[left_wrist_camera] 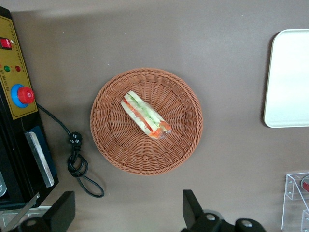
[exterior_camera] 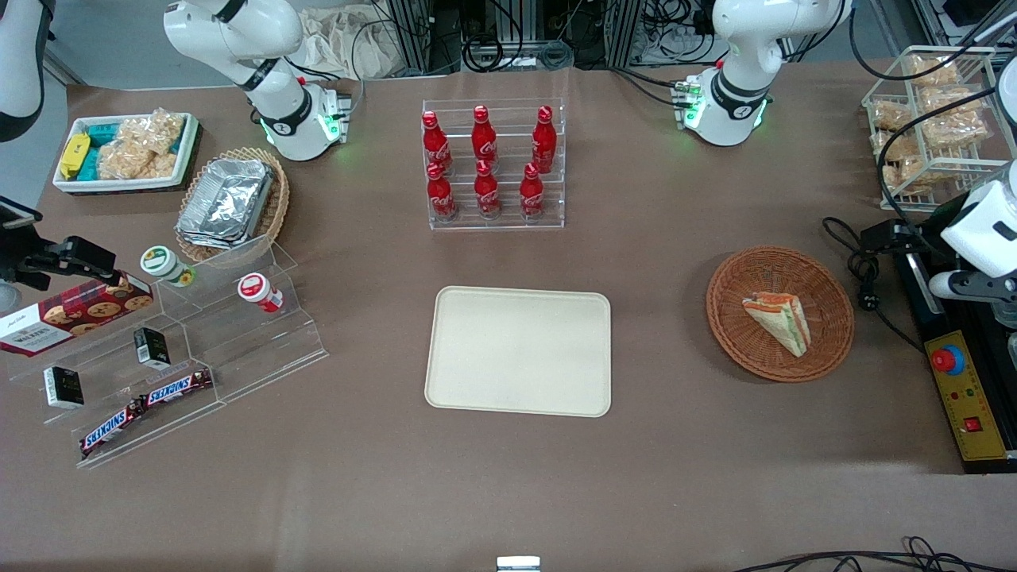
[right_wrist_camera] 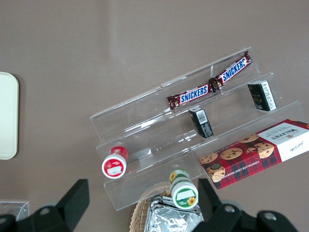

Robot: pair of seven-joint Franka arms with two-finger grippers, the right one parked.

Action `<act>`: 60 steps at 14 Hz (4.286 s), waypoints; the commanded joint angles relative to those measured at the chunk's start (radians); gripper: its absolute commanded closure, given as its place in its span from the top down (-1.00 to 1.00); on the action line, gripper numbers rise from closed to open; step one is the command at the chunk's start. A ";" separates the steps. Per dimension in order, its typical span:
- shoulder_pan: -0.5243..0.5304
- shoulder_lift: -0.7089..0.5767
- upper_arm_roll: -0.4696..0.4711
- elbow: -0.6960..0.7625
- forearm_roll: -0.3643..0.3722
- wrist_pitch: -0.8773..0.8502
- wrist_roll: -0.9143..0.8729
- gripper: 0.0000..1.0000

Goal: Place sandwich from basket to tray
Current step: 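Move the left gripper over the sandwich in the wicker basket, then lower the left gripper and close it on the wrapped sandwich, then lift the sandwich out of the basket with the left gripper, then carry the sandwich over the beige tray with the left gripper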

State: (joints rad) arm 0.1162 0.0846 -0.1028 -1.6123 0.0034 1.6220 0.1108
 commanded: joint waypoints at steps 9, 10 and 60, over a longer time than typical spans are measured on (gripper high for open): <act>0.010 -0.014 0.000 -0.098 -0.016 0.053 -0.595 1.00; 0.011 -0.017 0.001 -0.125 -0.035 0.083 -0.723 1.00; -0.515 0.629 -0.098 0.163 0.053 0.493 -0.936 -0.98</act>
State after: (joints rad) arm -0.3833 0.6672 -0.2109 -1.4994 0.0397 2.1025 -0.8120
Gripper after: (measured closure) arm 0.828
